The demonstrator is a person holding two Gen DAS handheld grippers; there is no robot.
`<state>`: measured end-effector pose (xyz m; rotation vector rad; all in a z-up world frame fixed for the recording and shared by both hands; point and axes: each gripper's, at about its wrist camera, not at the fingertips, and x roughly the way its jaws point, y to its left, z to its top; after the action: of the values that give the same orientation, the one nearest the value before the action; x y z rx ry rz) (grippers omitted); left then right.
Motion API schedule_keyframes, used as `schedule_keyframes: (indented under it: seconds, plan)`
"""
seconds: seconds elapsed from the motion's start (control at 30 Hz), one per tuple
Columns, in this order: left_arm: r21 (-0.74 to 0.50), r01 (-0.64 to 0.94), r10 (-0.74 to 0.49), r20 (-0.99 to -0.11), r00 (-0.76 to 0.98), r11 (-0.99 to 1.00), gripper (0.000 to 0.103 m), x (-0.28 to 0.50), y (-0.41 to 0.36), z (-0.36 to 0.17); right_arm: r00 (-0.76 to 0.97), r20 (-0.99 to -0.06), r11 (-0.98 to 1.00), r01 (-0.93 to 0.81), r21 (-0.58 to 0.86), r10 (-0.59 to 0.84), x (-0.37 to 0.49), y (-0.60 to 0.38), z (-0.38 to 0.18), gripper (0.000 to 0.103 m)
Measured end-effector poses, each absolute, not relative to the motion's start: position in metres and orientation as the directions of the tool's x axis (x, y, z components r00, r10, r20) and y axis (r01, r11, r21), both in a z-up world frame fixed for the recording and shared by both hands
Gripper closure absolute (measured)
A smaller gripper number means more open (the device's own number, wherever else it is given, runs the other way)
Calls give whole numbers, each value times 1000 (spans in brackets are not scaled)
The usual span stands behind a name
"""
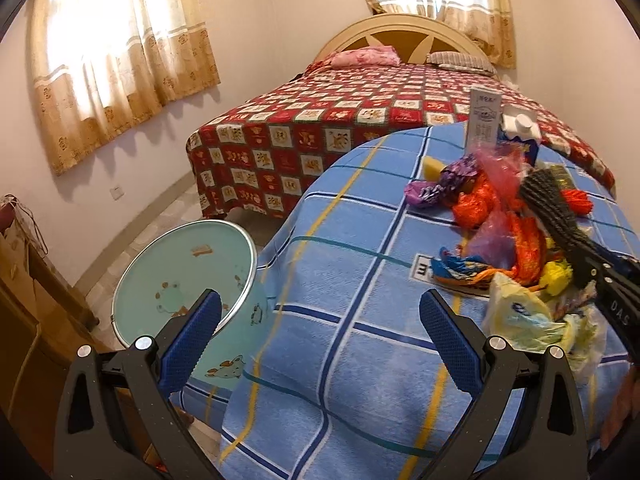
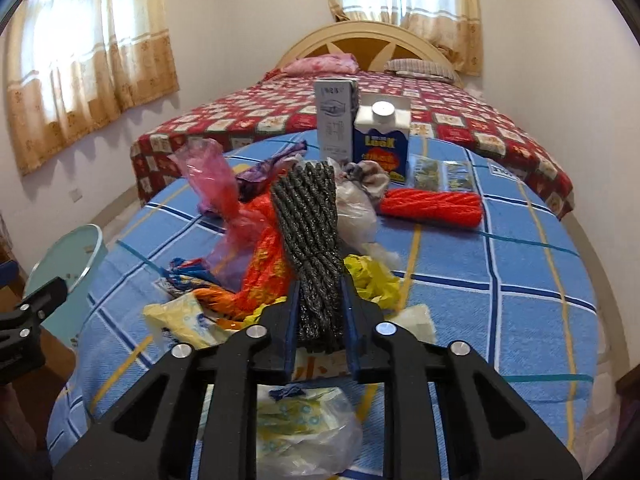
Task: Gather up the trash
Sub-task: 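Grasp the black braided rope with the right tool while the left tool grasps the yellow plastic bag, then carry the rope and yellow bag over the light-blue bin with both tools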
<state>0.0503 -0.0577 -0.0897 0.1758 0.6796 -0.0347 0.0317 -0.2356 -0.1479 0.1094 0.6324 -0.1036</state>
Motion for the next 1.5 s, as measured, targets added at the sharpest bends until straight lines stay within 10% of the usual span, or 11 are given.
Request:
schedule_keyframes:
  seconds: [0.3, 0.7, 0.87, 1.0, 1.5]
  plan:
    - [128, 204, -82, -619, 781, 971, 6, 19, -94, -80, 873, -481, 980, 159, 117, -84, -34, -255, -100, 92]
    - [138, 355, -173, -677, 715, 925, 9, 3, -164, -113, 817, -549, 948, 291, 127, -177, -91, -312, -140, 92]
    - [124, 394, -188, -724, 664, 911, 34, 6, -178, -129, 807, -569, 942, 296, 158, -158, -91, -321, -157, 92]
    - [72, 426, -233, -750, 619, 902, 83, 9, -182, -135, 815, -560, 946, 282, 160, -148, -92, -319, -158, 92]
    - [116, 352, -196, -652, 733, 929, 90, 1, -114, -72, 852, -518, 977, 168, 130, -77, -79, -275, -125, 92]
